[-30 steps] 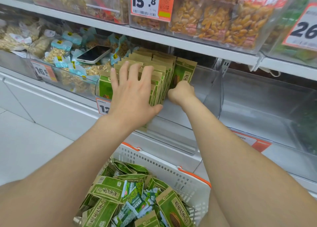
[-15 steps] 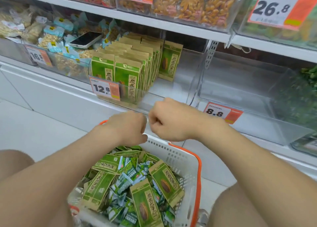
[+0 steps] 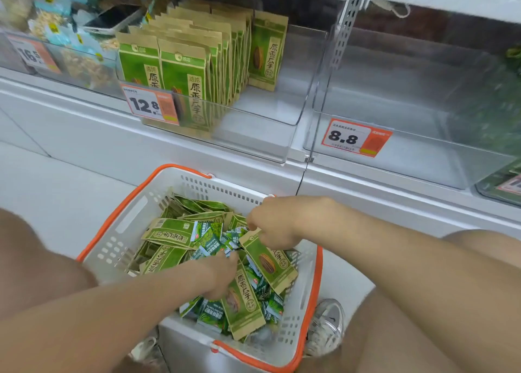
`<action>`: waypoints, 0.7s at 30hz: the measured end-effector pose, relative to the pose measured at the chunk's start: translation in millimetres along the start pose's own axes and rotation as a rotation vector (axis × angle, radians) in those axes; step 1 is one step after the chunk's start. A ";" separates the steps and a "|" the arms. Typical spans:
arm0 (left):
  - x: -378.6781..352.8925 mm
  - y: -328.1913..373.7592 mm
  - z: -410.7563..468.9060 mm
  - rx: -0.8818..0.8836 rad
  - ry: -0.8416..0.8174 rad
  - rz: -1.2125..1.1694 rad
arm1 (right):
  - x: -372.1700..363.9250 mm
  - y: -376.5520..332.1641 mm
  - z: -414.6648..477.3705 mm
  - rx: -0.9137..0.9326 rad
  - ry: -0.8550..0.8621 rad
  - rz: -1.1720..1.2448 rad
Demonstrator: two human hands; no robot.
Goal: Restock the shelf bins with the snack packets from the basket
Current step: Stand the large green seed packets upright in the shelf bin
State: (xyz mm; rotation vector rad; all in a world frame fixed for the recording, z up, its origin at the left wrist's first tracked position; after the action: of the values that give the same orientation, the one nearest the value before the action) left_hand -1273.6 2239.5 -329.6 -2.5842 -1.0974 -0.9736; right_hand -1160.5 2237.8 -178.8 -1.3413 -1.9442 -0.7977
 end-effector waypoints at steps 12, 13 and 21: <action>89.5 -5.0 -10.6 -0.075 0.176 -0.456 | 8.6 12.6 3.5 -0.009 0.026 0.004; 105.7 -5.0 -17.7 -0.108 0.225 -0.477 | 15.7 14.4 1.3 -0.014 0.053 0.008; 200.1 -33.6 -100.9 -0.384 0.320 -0.906 | 82.0 44.2 -33.2 -0.138 0.368 0.231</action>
State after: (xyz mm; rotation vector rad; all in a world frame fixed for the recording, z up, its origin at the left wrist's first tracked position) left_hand -1244.4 2340.9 -129.1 -1.9781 -2.2004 -1.8403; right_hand -1136.0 2271.1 -89.0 -1.3577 -1.4438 -0.9980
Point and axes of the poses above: each hand's wrist, its own z-axis towards the middle knuckle, its own x-axis out of the back of the hand, y = z × x, the point moved 7 cm from there along z, towards the middle knuckle, and after that the axes turned 8 degrees about -z, right-handed, at the moved point
